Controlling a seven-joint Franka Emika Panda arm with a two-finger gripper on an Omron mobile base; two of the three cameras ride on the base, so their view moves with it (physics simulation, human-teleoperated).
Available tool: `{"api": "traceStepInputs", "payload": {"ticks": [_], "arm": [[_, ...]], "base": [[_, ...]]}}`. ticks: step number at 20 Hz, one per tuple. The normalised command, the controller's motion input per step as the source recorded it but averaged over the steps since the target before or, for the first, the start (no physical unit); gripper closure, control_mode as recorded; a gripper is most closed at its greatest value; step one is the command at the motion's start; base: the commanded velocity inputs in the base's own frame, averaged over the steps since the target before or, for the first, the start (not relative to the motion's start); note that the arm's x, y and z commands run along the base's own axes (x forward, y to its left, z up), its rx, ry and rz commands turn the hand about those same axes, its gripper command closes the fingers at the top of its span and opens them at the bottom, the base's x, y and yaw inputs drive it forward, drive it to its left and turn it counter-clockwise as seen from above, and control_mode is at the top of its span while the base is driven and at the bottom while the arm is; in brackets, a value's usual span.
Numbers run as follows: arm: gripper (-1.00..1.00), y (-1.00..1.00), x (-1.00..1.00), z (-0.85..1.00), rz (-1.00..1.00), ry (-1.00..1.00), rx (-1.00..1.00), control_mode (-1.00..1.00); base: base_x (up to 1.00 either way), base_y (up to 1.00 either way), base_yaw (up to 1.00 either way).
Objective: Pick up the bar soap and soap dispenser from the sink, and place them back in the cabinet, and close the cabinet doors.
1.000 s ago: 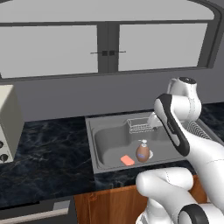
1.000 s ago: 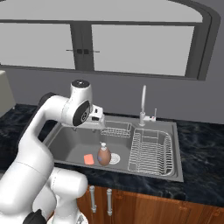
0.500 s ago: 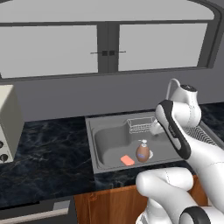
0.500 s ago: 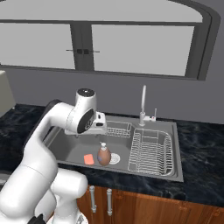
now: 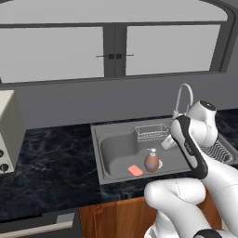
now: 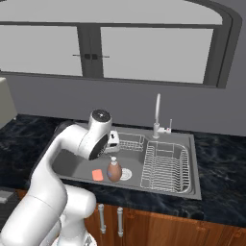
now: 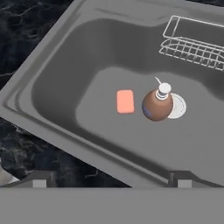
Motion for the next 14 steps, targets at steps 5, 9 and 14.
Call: {"api": "traceStepInputs", "payload": {"ticks": [5,9,14], "arm": [[-1.0,-0.05,0.04,-0.24,0.06,-0.1,0.06,-1.0],[-1.0,-0.08,0.11,-0.21,0.03,-0.01,0.04,-1.0],[-1.0,-0.07,0.18,-0.21,0.0,0.0,0.02,-1.0]], "base": [[0.0,0.0,0.0],[0.0,0.0,0.0],[0.0,0.0,0.0]]}}
